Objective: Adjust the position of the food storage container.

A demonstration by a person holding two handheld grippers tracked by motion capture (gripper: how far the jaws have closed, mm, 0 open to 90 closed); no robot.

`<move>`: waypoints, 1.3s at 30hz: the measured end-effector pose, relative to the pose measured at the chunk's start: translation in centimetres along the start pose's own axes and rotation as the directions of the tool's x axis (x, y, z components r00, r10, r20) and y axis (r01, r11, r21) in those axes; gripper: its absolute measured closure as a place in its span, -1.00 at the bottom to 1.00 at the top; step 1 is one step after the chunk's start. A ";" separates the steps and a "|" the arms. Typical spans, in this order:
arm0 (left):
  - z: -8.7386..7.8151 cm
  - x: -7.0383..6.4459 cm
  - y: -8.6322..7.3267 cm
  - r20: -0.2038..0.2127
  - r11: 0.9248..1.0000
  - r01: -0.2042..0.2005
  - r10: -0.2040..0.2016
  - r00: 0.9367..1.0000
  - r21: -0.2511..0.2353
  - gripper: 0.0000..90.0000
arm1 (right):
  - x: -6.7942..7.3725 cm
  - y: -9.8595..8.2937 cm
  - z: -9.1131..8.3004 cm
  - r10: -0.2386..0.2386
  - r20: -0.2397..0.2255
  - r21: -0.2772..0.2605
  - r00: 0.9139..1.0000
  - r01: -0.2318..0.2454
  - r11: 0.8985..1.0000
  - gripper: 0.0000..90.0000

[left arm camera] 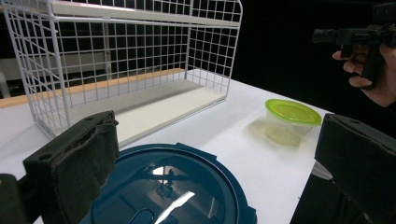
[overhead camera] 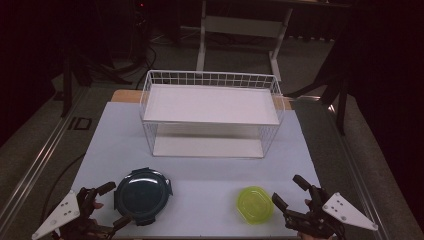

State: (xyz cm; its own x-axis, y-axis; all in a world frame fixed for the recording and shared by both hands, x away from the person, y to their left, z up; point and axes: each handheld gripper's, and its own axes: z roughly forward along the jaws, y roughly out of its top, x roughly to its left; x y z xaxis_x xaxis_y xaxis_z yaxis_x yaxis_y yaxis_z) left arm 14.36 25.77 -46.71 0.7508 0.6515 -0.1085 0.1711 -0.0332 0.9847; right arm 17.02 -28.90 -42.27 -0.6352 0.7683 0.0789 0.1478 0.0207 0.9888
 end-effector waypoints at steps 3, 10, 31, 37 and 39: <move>-0.1 -0.1 0.5 0.006 1.000 0.001 0.000 1.000 -0.010 -1.00 | 0.0 0.1 0.1 -0.001 0.000 0.000 1.000 0.001 1.000 -0.72; -0.6 -0.6 1.9 0.089 1.000 -0.013 0.014 0.996 -0.014 -1.00 | 0.2 0.5 0.2 0.003 -0.010 -0.006 1.000 -0.003 1.000 -0.72; -3.6 5.3 -2.3 -0.079 0.962 -0.003 0.026 0.997 0.273 0.51 | 0.7 0.5 0.6 0.021 -0.042 -0.001 0.999 -0.021 1.000 -0.72; -3.1 6.2 -3.8 -0.117 0.927 0.001 0.047 0.992 0.375 0.97 | 0.7 0.4 0.6 0.024 -0.051 0.002 0.998 -0.024 1.000 -0.72; -2.8 6.4 -4.1 -0.115 0.921 0.004 0.044 0.992 0.389 0.97 | 0.7 0.3 0.6 0.022 -0.053 0.004 0.998 -0.022 1.000 -0.72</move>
State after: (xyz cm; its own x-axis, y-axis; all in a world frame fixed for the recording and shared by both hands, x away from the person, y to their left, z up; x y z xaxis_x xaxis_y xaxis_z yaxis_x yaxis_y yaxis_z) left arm 16.65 32.23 -51.07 0.6790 0.7325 -0.0485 0.4088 -0.3225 0.8538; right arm 17.10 -27.91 -41.95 -0.6711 0.7336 0.1070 0.1649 0.0069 0.9863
